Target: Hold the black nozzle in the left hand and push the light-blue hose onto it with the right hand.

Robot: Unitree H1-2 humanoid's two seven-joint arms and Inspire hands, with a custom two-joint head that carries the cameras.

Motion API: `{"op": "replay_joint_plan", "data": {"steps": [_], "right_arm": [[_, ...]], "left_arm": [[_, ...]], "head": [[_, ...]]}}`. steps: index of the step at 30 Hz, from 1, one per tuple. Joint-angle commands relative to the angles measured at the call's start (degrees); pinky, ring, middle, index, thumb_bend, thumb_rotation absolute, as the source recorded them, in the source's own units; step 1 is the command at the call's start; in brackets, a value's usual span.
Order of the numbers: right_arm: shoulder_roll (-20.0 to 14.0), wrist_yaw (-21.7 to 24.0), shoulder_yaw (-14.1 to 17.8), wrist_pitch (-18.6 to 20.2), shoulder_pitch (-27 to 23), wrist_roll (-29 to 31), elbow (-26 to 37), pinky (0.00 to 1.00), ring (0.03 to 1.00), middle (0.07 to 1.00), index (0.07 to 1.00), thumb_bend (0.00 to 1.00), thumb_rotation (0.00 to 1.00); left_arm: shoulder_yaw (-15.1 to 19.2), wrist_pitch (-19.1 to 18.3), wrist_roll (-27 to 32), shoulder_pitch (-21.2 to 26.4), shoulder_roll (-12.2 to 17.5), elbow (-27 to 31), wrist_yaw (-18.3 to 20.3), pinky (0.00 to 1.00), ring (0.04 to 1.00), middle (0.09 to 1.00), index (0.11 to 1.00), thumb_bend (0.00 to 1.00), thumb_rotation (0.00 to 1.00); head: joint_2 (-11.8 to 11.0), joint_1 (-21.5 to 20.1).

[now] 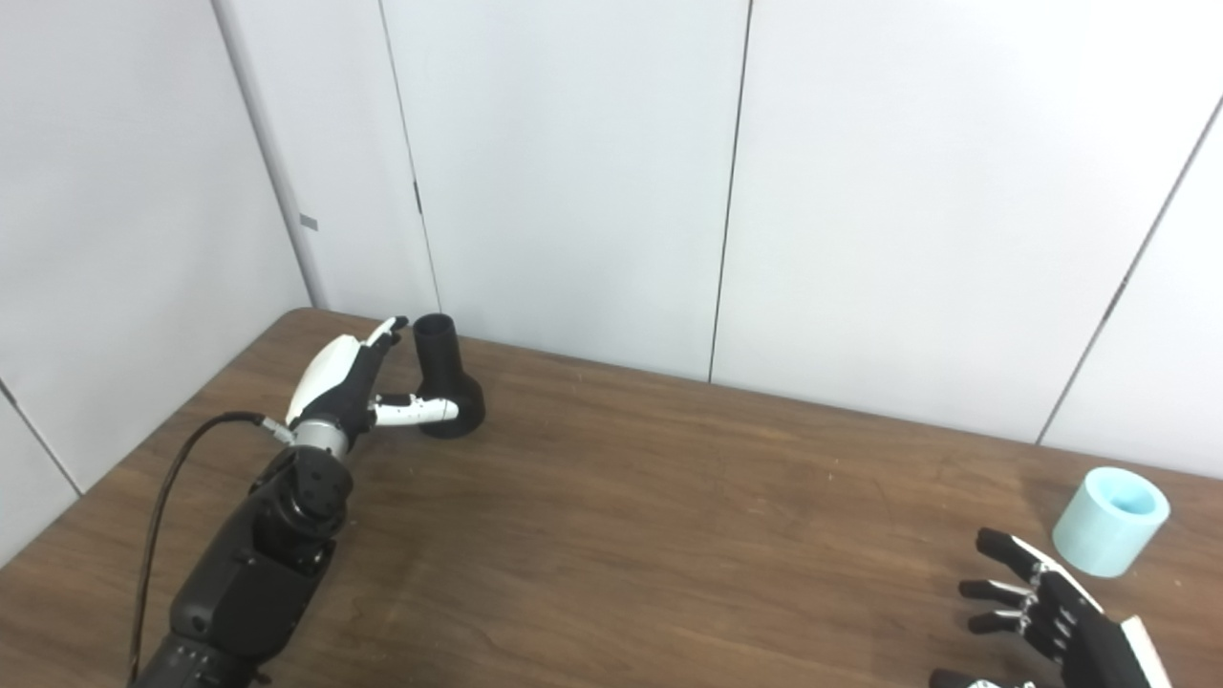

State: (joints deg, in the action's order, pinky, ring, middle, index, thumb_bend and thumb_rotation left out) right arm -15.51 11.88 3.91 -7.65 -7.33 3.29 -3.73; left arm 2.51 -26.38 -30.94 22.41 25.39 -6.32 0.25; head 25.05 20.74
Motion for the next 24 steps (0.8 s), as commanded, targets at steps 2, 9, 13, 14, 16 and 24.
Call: {"op": "replay_joint_plan", "data": {"steps": [2, 9, 13, 14, 16, 24], "right_arm": [[-1.43, 0.24, 0.71, -2.37, -1.51, 0.85, 2.01, 0.56, 0.695, 0.846, 0.814, 0.80, 0.10], [-1.45, 0.34, 0.80, -2.68, -1.17, 1.06, 1.77, 0.56, 0.696, 0.850, 0.815, 0.80, 0.11], [-1.49, 0.39, 0.84, -2.44, -0.90, 1.18, 2.02, 0.56, 0.696, 0.849, 0.816, 0.80, 0.10], [-1.51, 0.39, 0.86, -2.33, -0.86, 1.17, 2.09, 0.56, 0.695, 0.849, 0.816, 0.80, 0.10], [-1.60, 0.41, 0.89, -2.20, -0.73, 1.24, 2.25, 0.56, 0.693, 0.849, 0.816, 0.80, 0.10], [-1.91, 0.42, 0.67, -1.54, -0.35, 1.65, 2.72, 0.57, 0.691, 0.851, 0.821, 0.80, 0.10]], "left_arm": [[-0.20, 0.57, -0.19, 2.56, 1.80, -0.96, -0.79, 1.00, 0.997, 0.926, 0.915, 1.00, 0.39], [-1.17, 0.13, -0.48, 3.59, 2.01, -3.51, -0.74, 1.00, 0.997, 0.915, 0.911, 1.00, 0.39], [-1.45, 0.09, -0.25, 3.19, 1.73, -3.44, -0.82, 1.00, 0.997, 0.917, 0.898, 1.00, 0.35], [-1.49, 0.21, -0.12, 3.20, 1.76, -3.77, -0.83, 1.00, 0.997, 0.918, 0.896, 1.00, 0.35], [-1.58, 0.37, 0.02, 3.22, 1.86, -4.24, -0.82, 1.00, 0.997, 0.918, 0.894, 1.00, 0.35], [-1.95, 0.08, 0.02, 4.53, 1.62, -6.31, -1.00, 1.00, 0.993, 0.905, 0.877, 1.00, 0.33]], "head": [[0.09, 0.05], [0.34, -0.25], [0.51, -0.05], [0.51, -0.05], [0.72, -0.17], [1.18, -0.28]]}}
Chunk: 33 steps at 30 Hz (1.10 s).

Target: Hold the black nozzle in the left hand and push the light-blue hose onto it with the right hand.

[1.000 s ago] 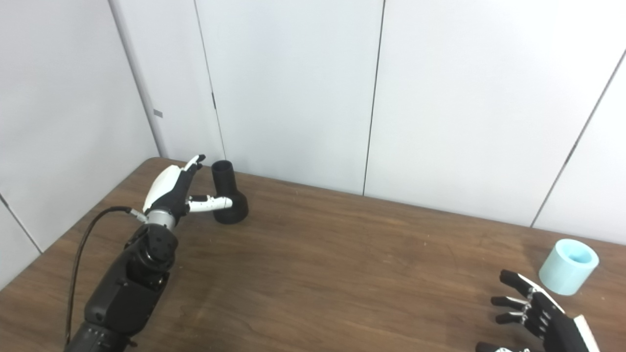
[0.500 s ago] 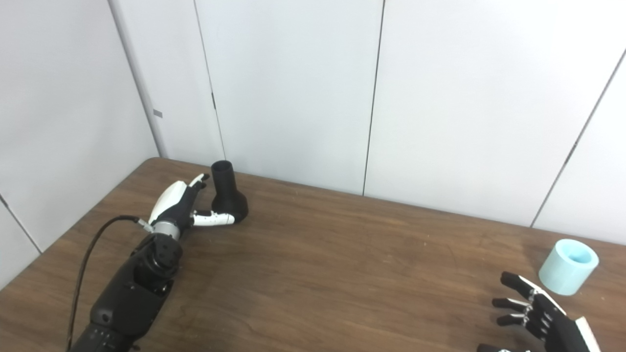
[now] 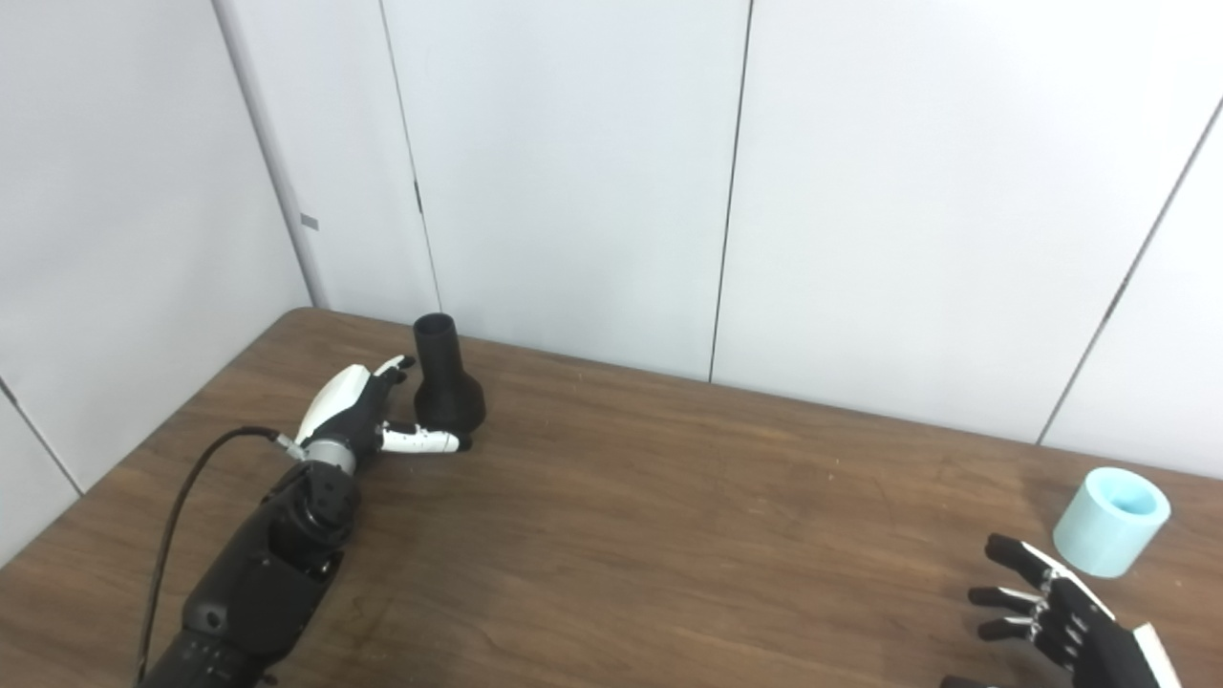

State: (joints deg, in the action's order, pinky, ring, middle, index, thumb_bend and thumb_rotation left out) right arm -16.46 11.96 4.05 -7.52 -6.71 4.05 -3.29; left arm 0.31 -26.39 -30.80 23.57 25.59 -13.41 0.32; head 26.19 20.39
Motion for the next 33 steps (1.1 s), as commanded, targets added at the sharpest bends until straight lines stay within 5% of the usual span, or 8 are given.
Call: {"op": "replay_joint_plan", "data": {"steps": [1, 24, 33], "right_arm": [[-1.02, 0.33, 0.52, -1.56, -0.91, 0.86, 2.40, 0.57, 0.691, 0.851, 0.822, 0.80, 0.10], [-1.03, -0.12, 0.63, -0.50, 0.09, 0.82, 4.57, 0.56, 0.684, 0.841, 0.812, 0.80, 0.09], [-0.78, -0.02, 0.54, -0.11, 0.04, 1.12, 4.20, 0.56, 0.677, 0.841, 0.813, 0.80, 0.11]], "left_arm": [[0.15, 0.09, -0.13, 3.59, 1.29, 0.44, -1.16, 1.00, 0.993, 0.900, 0.875, 1.00, 0.33], [-2.28, 2.55, 0.43, 7.11, 1.60, -7.06, -2.05, 1.00, 0.974, 0.886, 0.852, 0.97, 0.29], [-2.28, 3.32, 2.24, 6.88, 0.40, -9.78, -3.31, 1.00, 0.970, 0.814, 0.801, 0.92, 0.23]], "head": [[0.04, 0.07], [1.08, -1.08], [1.07, -1.44]]}}
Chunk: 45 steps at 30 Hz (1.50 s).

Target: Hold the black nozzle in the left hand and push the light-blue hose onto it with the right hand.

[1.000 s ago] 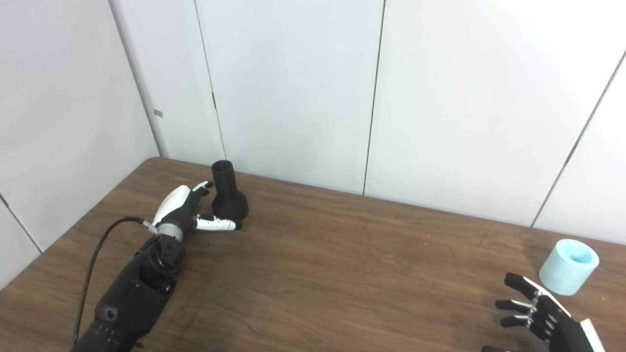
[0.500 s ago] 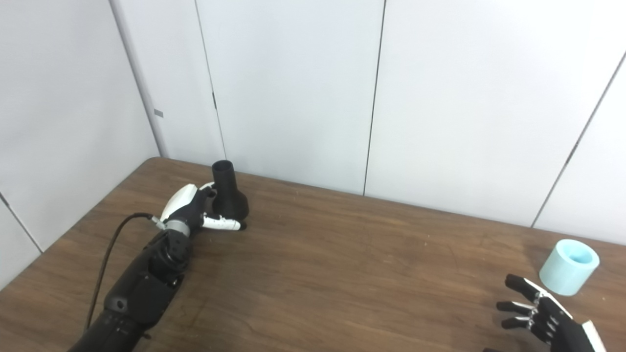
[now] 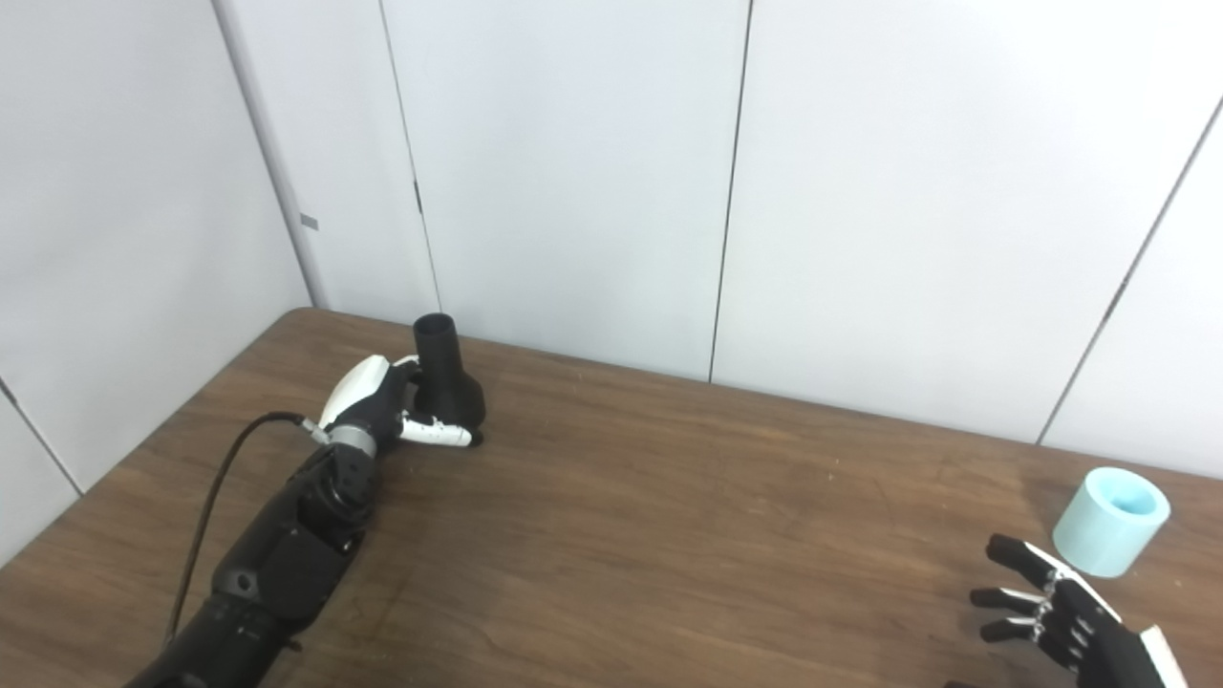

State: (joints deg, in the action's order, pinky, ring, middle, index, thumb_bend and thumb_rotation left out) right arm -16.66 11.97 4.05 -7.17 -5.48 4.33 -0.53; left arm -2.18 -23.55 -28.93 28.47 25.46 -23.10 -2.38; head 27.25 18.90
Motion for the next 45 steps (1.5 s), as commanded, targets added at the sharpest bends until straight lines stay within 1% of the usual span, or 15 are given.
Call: {"op": "replay_joint_plan", "data": {"steps": [1, 4, 7, 8, 9, 11, 12, 13, 15, 22, 29, 36, 39, 42, 45], "right_arm": [[-0.57, -0.06, 0.56, -0.26, -1.18, 0.87, 1.57, 0.56, 0.677, 0.841, 0.813, 0.80, 0.11], [-0.57, -0.06, 0.58, 0.29, -0.97, 0.97, 2.25, 0.56, 0.677, 0.842, 0.814, 0.80, 0.11], [-0.58, 0.19, 0.53, 0.33, -0.86, 1.27, 2.34, 0.56, 0.677, 0.844, 0.816, 0.80, 0.12], [-0.60, 0.31, 0.51, 0.25, -0.82, 1.44, 2.29, 0.56, 0.676, 0.843, 0.817, 0.80, 0.12], [-0.63, 0.38, 0.49, 0.19, -0.80, 1.58, 2.27, 0.56, 0.675, 0.842, 0.817, 0.80, 0.12], [-0.67, 0.45, 0.51, 0.31, -0.72, 1.90, 2.40, 0.56, 0.674, 0.841, 0.818, 0.80, 0.12], [-0.69, 0.48, 0.53, 0.42, -0.67, 2.08, 2.51, 0.56, 0.672, 0.839, 0.818, 0.80, 0.12], [-0.72, 0.48, 0.57, 0.48, -0.66, 2.18, 2.55, 0.56, 0.671, 0.839, 0.818, 0.80, 0.12], [-0.75, 0.35, 0.67, 0.60, -0.49, 2.17, 2.99, 0.55, 0.669, 0.838, 0.817, 0.80, 0.12], [-0.81, -0.22, 0.71, 0.97, -0.53, 1.25, 3.62, 0.55, 0.664, 0.836, 0.814, 0.80, 0.13], [-0.48, 0.10, 0.57, 1.56, -1.02, 1.78, 3.52, 0.56, 0.664, 0.834, 0.813, 0.80, 0.14], [-0.24, 0.12, 0.42, 1.61, -1.59, 2.00, 3.13, 0.56, 0.662, 0.830, 0.811, 0.80, 0.14], [0.08, 0.00, 0.31, 1.62, -1.70, 2.00, 3.30, 0.56, 0.663, 0.830, 0.812, 0.80, 0.14], [0.27, -0.16, 0.17, 1.93, -2.02, 1.74, 3.55, 0.56, 0.662, 0.830, 0.812, 0.79, 0.13], [0.59, -0.42, 0.12, 3.17, -2.10, 1.60, 4.22, 0.55, 0.658, 0.826, 0.808, 0.80, 0.13]], "left_arm": [[0.23, 0.52, 0.67, 2.00, 0.43, -0.29, -0.65, 1.00, 0.970, 0.807, 0.798, 0.92, 0.23], [0.49, 0.38, 1.57, 1.89, 0.29, -0.18, -0.61, 1.00, 0.968, 0.784, 0.788, 0.91, 0.23], [0.89, 1.02, 3.00, 1.97, 0.11, -0.59, -0.32, 1.00, 0.892, 0.736, 0.760, 0.90, 0.21], [0.85, 1.32, 3.46, 1.99, 0.08, -0.74, -0.05, 1.00, 0.789, 0.684, 0.724, 0.88, 0.20], [0.78, 1.51, 3.77, 2.01, 0.06, -0.84, 0.12, 1.00, 0.732, 0.651, 0.697, 0.86, 0.19], [0.47, 2.57, 4.32, 2.05, 0.01, -1.50, 0.56, 1.00, 0.685, 0.623, 0.675, 0.85, 0.18], [0.26, 3.31, 4.61, 2.07, -0.02, -1.95, 0.79, 1.00, 0.668, 0.564, 0.567, 0.65, 0.12], [0.07, 4.04, 4.87, 2.09, -0.06, -2.39, 0.92, 1.00, 0.662, 0.544, 0.530, 0.59, 0.09], [-0.19, 5.91, 5.32, 1.91, -0.28, -3.13, 0.71, 1.00, 0.646, 0.490, 0.513, 0.54, 0.03], [-1.52, 9.48, 4.45, 2.01, -0.75, -5.84, -1.75, 1.00, 0.637, 0.479, 0.499, 0.52, 0.00], [-3.53, 10.03, 3.38, 1.63, -0.54, -6.74, -3.26, 1.00, 0.649, 0.496, 0.483, 0.52, 0.00], [-5.55, 10.91, 3.19, 1.41, -0.91, -6.56, -2.62, 1.00, 0.625, 0.461, 0.520, 0.52, 0.00], [-6.77, 10.93, 3.26, 0.76, -1.21, -4.15, -1.16, 1.00, 0.621, 0.456, 0.522, 0.52, 0.00], [-7.81, 11.51, 3.84, 0.06, -1.55, -2.09, 0.03, 1.00, 0.654, 0.456, 0.517, 0.52, 0.00], [-8.93, 13.14, 4.07, -1.03, -2.14, 0.38, 0.64, 1.00, 0.670, 0.465, 0.505, 0.52, 0.00]], "head": [[0.01, 0.06], [0.36, 0.05], [0.40, 0.01], [0.32, -0.14], [0.32, -0.14], [0.57, -0.29], [0.57, -0.29], [0.57, -0.29], [0.43, -0.59], [1.05, -0.83], [1.02, -1.17], [0.74, -1.18], [0.67, -1.79], [0.94, -2.62], [0.87, -3.33]]}}
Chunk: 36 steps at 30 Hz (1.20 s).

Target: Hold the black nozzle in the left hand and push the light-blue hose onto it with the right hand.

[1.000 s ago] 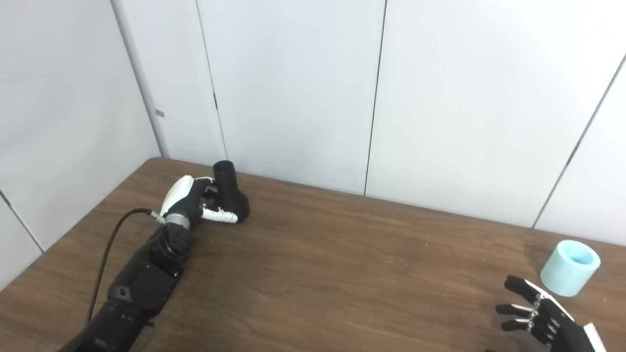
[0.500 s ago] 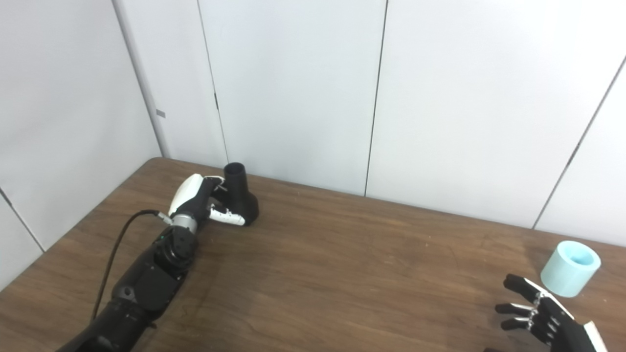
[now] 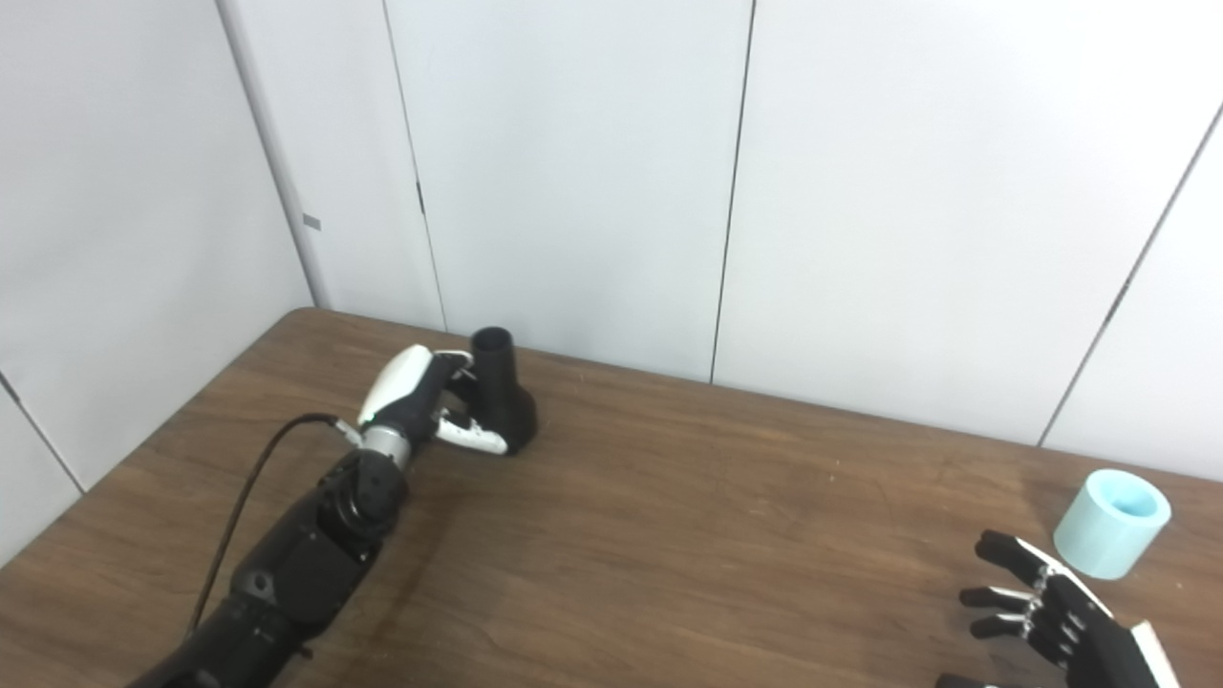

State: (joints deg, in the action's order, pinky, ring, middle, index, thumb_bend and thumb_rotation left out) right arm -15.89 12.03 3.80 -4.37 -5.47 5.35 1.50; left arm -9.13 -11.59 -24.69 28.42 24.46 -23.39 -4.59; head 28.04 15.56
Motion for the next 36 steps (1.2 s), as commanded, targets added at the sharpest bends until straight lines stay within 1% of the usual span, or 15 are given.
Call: {"op": "replay_joint_plan", "data": {"steps": [1, 3, 5, 6, 7, 10, 14, 18, 21, 25, 30, 31, 36], "right_arm": [[-0.06, -0.64, 0.36, 1.12, -2.08, 0.45, 2.59, 0.56, 0.659, 0.825, 0.807, 0.80, 0.14], [0.26, -1.22, 0.45, 4.09, -1.89, 0.03, 4.18, 0.58, 0.660, 0.823, 0.805, 0.81, 0.16], [0.69, -1.96, 0.56, 7.38, -1.97, -0.42, 5.73, 0.59, 0.659, 0.820, 0.803, 0.82, 0.18], [0.93, -2.24, 0.57, 8.38, -2.07, -0.57, 6.16, 0.60, 0.657, 0.819, 0.801, 0.82, 0.18], [1.18, -2.42, 0.54, 8.57, -2.20, -0.61, 6.21, 0.60, 0.656, 0.818, 0.799, 0.83, 0.19], [1.58, -2.57, 0.33, 5.65, -2.51, -1.03, 5.06, 0.60, 0.660, 0.823, 0.803, 0.81, 0.17], [1.90, -2.87, -0.02, 4.46, -2.65, -2.32, 5.22, 0.60, 0.661, 0.823, 0.806, 0.79, 0.18], [2.54, -3.47, -0.64, 5.19, -2.86, -3.79, 6.65, 0.60, 0.663, 0.826, 0.809, 0.77, 0.19], [2.92, -3.79, -0.89, 5.46, -3.03, -4.32, 7.15, 0.59, 0.660, 0.826, 0.809, 0.75, 0.19], [3.69, -4.04, -1.03, 5.59, -3.55, -4.18, 7.64, 0.57, 0.657, 0.827, 0.814, 0.73, 0.17], [4.01, -4.32, -1.04, 6.38, -3.73, -4.59, 8.63, 0.56, 0.653, 0.821, 0.813, 0.72, 0.17], [4.14, -4.45, -1.08, 6.62, -3.68, -4.81, 8.93, 0.56, 0.653, 0.821, 0.812, 0.72, 0.17], [4.37, -4.64, -1.26, 7.66, -3.59, -5.42, 9.89, 0.54, 0.656, 0.821, 0.810, 0.69, 0.18]], "left_arm": [[-2.24, 1.66, -0.15, -1.27, -1.25, 1.33, 3.01, 1.00, 0.656, 0.466, 0.503, 0.52, 0.00], [-2.73, 2.63, 0.02, -1.79, -1.41, 2.80, 3.51, 1.00, 0.638, 0.465, 0.502, 0.52, 0.00], [-3.47, 4.13, 0.06, -2.09, -1.52, 4.01, 4.15, 1.00, 0.620, 0.458, 0.505, 0.52, 0.00], [-3.86, 4.82, 0.01, -2.18, -1.60, 4.33, 4.38, 1.00, 0.620, 0.454, 0.507, 0.52, 0.00], [-4.37, 5.60, -0.13, -2.32, -1.76, 4.48, 4.63, 1.00, 0.621, 0.452, 0.508, 0.52, 0.00], [-6.45, 7.01, -1.03, -2.99, -2.49, 5.42, 5.62, 1.00, 0.624, 0.447, 0.511, 0.52, 0.00], [-7.89, 7.89, -0.96, -3.48, -2.74, 6.37, 6.91, 1.00, 0.628, 0.447, 0.514, 0.52, 0.00], [-9.52, 8.22, -0.79, -4.40, -3.06, 10.76, 9.61, 1.00, 0.632, 0.456, 0.507, 0.52, 0.00], [-9.91, 8.44, -0.71, -4.55, -3.19, 12.38, 10.77, 1.00, 0.633, 0.464, 0.501, 0.52, 0.00], [-10.91, 9.77, -0.08, -4.56, -4.08, 14.58, 12.88, 1.00, 0.630, 0.472, 0.494, 0.52, 0.00], [-12.18, 10.94, -0.05, -4.89, -5.62, 15.75, 14.37, 1.00, 0.629, 0.491, 0.483, 0.52, 0.00], [-12.45, 11.25, -0.25, -5.03, -5.90, 15.68, 14.46, 1.00, 0.628, 0.493, 0.482, 0.52, 0.00], [-13.99, 12.52, -2.05, -5.35, -6.96, 14.77, 14.47, 1.00, 0.627, 0.502, 0.476, 0.52, 0.00]], "head": [[0.04, -0.15], [0.29, -0.70], [1.15, -1.69], [1.18, -2.34], [1.41, -3.24], [1.65, -4.05], [2.24, -5.40], [3.27, -7.83], [3.72, -8.39], [4.53, -10.11], [5.21, -11.64], [5.62, -12.07], [6.15, -12.82]]}}
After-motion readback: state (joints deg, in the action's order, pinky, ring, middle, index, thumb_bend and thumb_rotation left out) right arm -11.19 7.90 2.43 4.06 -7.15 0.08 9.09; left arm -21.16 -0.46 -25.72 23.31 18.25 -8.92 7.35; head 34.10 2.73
